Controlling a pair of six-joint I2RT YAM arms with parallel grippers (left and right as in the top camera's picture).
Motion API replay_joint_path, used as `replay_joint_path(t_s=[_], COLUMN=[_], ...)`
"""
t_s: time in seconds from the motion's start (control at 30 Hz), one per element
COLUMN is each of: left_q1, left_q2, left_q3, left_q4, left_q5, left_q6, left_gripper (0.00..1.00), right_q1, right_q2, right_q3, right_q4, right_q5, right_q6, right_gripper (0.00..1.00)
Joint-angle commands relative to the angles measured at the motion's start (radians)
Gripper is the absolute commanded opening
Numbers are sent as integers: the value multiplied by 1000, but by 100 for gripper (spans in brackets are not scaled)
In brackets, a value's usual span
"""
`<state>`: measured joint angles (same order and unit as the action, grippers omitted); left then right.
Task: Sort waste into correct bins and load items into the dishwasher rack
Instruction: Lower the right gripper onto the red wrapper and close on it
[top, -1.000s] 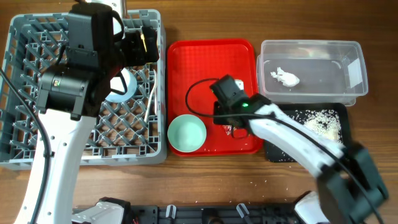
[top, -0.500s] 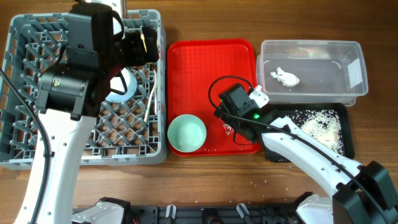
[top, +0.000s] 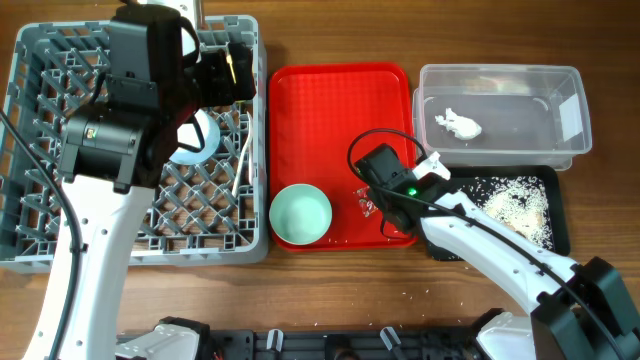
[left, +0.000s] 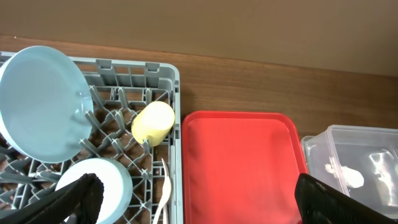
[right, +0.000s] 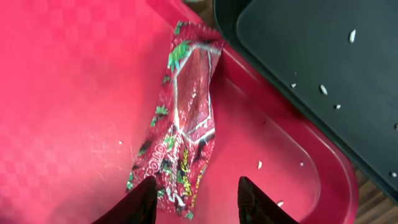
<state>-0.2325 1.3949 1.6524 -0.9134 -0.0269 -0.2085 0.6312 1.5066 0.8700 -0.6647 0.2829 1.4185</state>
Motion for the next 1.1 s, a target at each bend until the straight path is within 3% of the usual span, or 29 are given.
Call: replay_joint_path(t_s=[0.0, 0.2, 0.57, 0.83, 0.87, 0.93, 1.07], left_q1=[6, 6, 6, 6, 6, 6, 6], left_q2=[0, 0, 0, 0, 0, 0, 0], left_q3=[-1, -1, -1, -1, -1, -1, -1], left_q4=[3, 3, 3, 3, 3, 3, 3], left_q5=[11, 11, 11, 11, 11, 11, 11], left_q6=[-13, -13, -13, -13, -13, -13, -13], left_gripper=[100, 100, 100, 100, 100, 100, 100], right_q1=[-2, -3, -2, -3, -3, -2, -2], right_q2=[51, 187, 211, 211, 211, 211, 211], right_q3=[-13, -13, -13, -13, -13, -13, -13], right_q4=[30, 143, 180, 178, 177, 178, 178], right_q5=[46, 41, 31, 8, 8, 8, 5], right_q6=[45, 48, 50, 48, 48, 47, 48], right_gripper=[43, 47, 47, 17, 18, 34, 35])
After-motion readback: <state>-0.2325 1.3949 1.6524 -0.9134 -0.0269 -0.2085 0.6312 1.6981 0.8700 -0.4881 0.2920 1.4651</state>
